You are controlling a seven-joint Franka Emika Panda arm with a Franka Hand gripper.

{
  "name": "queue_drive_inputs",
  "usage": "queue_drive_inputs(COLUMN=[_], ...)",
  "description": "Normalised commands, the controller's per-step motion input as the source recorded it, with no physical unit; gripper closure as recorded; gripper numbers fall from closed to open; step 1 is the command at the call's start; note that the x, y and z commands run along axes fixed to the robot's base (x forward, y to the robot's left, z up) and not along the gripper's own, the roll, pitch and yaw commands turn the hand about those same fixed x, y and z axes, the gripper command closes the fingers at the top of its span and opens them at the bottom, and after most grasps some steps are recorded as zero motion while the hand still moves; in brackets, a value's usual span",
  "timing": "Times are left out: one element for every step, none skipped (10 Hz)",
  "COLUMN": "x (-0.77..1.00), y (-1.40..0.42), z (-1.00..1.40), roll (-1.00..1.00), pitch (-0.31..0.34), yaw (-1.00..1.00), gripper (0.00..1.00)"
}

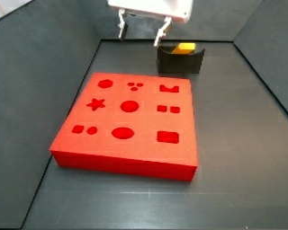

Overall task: Pick up the square-circle object. Move up. Place the square-circle object on the fixture. Regrasp the square-circle object. Rotate the square-circle object. Move to above the board. Insert the square-circle object.
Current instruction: Regrasp the square-circle object.

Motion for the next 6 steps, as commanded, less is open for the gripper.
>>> queue_drive_inputs(x=[-0.06,-0.05,-0.04,-0.03,-0.04,-0.05], y=[-0.30,-0.04,-0.02,-0.02,-0.02,-0.02], z=[-0.05,-0.01,-0.01,0.00,0.00,0.01], roll=[0.80,0.78,0.77,0.76,0.76,0.74], pitch=[-0.177,-0.228,-0.247,-0.283,-0.300,-0.343], yaw=[-1.00,-1.00,-1.00,-1.00,-1.00,-1.00], gripper=[0.00,0.00,0.00,0.00,0.00,0.00])
